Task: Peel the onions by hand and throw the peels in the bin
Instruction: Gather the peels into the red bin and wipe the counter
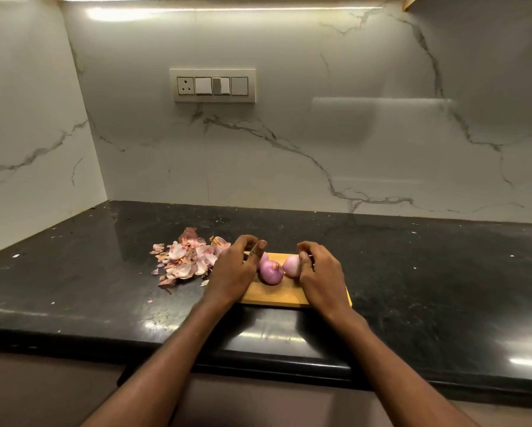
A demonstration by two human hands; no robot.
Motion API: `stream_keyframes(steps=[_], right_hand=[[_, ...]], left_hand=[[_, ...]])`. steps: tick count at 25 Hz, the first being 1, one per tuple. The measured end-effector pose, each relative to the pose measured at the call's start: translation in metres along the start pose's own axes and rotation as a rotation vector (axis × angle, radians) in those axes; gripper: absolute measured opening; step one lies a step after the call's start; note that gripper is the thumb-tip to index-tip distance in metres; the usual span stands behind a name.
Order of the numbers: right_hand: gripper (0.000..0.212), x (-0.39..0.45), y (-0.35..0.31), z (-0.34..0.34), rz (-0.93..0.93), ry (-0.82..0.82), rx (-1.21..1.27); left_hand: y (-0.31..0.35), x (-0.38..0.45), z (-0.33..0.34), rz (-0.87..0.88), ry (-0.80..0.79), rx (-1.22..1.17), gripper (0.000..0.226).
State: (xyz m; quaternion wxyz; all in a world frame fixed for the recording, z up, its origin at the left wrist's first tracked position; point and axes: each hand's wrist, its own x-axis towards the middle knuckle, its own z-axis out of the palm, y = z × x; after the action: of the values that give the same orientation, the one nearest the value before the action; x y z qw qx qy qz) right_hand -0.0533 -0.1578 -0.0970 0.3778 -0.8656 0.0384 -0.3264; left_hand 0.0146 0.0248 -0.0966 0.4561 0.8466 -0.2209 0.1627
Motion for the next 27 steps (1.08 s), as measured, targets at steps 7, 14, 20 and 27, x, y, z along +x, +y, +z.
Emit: stream_keyframes(steps=[7,14,20,27], right_hand=[[0.008,-0.005,-0.008,-0.01,0.029,0.151,0.156],[0.029,-0.01,-0.056,-0.012,-0.015,0.071,0.302],[0.029,-0.003,-0.106,0.028,-0.217,-0.222,0.122],[0.097,0.061,-0.143,0.081,-0.192,-0.698,-0.402]], left_hand=[[-0.003,-0.003,-0.006,0.087,0.228,-0.082,0.038],[-0.007,-0.015,-0.041,0.157,0.32,-0.089,0.025],[-0.051,-0.025,-0.131,0.047,0.004,0.125,0.058],[-0.089,0.004,-0.177,-0.424,-0.531,0.574,0.147]])
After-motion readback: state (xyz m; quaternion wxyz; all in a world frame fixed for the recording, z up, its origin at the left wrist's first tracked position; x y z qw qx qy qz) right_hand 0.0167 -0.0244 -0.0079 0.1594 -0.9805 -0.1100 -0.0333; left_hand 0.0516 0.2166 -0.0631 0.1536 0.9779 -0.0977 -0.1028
